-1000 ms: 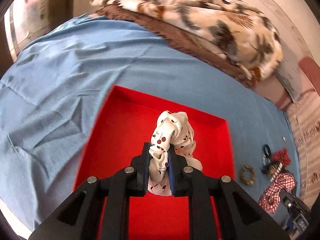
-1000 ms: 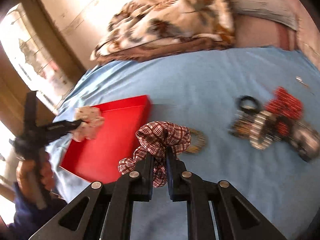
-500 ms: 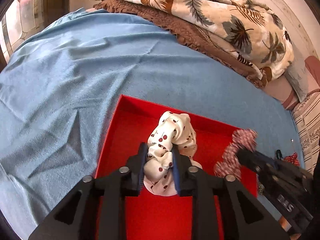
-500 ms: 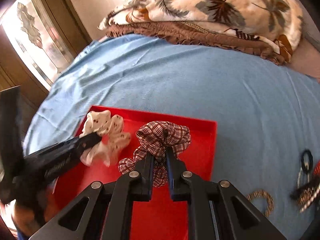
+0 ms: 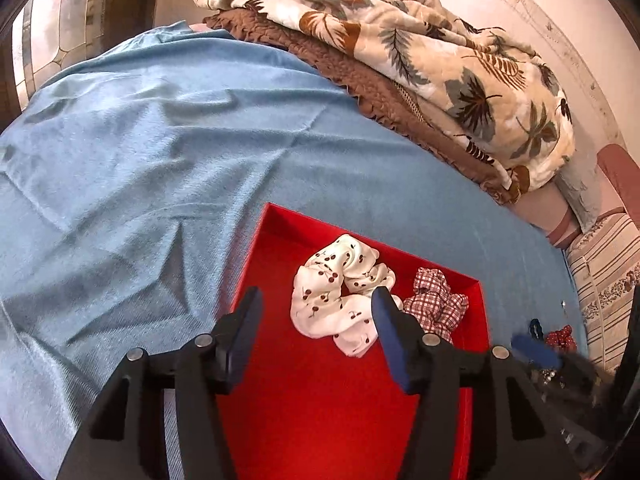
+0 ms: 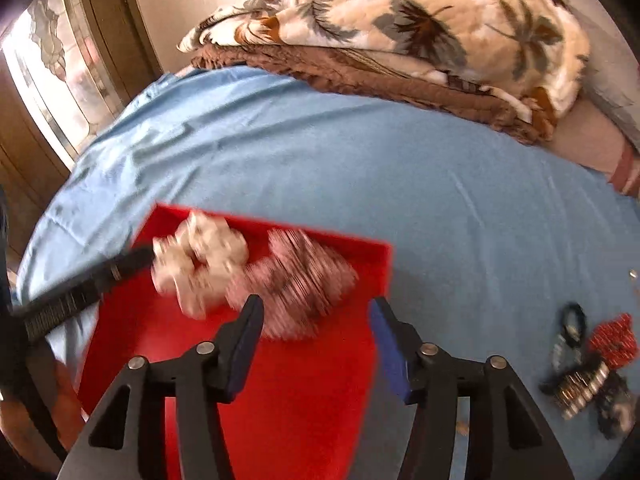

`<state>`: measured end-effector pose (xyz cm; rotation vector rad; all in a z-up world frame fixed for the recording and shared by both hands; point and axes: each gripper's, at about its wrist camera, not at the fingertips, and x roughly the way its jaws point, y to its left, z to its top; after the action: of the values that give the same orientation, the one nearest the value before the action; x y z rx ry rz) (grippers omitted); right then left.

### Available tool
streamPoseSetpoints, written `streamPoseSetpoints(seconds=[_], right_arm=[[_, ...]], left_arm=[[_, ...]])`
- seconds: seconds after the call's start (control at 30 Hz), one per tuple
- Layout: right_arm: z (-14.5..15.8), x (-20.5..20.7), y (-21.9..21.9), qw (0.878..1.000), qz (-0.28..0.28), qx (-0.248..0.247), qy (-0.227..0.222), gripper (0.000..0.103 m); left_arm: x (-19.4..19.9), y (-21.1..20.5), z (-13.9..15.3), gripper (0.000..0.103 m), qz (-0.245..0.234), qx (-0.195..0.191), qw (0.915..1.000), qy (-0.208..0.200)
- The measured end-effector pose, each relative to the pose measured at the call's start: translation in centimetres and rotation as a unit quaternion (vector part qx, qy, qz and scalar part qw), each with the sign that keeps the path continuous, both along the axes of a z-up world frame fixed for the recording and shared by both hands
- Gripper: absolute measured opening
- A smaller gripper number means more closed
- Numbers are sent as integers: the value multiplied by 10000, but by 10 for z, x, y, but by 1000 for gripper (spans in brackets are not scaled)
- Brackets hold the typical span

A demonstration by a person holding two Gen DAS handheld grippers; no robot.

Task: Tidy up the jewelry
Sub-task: 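Lower both scrunchies into the red tray and open both grippers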

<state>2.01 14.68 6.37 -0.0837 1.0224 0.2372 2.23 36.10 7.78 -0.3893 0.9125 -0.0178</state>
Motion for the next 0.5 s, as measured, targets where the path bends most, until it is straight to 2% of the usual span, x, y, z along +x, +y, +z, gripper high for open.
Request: streamPoseSetpoints(seconds=[0.13,0.17,0.2,0.27,0.3,0.43,0.5], right_arm=[[-19,-36,-17,9996,-63,-50,287,59],[-24,-43,-20,9993,-78,11,363,53],[-28,-50,-21,9990,-88,59,445,41],[-37,-61,-23,9982,-103,82,581,25],[-39,-64,-25,9981,-104,84,601,19],[-40,-80,-22,9984,-8,97,564,12],[-40,-86,-19,9985,19,41,549,11]], left_arm=[[-8,0,4,59,53,-32,9999,-80],[-11,-2,4,59,62,16,9999,-94],[-13,-4,4,59,67,56,9999,-92],[-16,-7,2,59,47,104,9999,-76],[-18,-8,1,59,34,115,9999,-75],[-23,-16,-1,59,17,345,9993,-126],[-25,-20,-1,59,7,483,9987,-172]])
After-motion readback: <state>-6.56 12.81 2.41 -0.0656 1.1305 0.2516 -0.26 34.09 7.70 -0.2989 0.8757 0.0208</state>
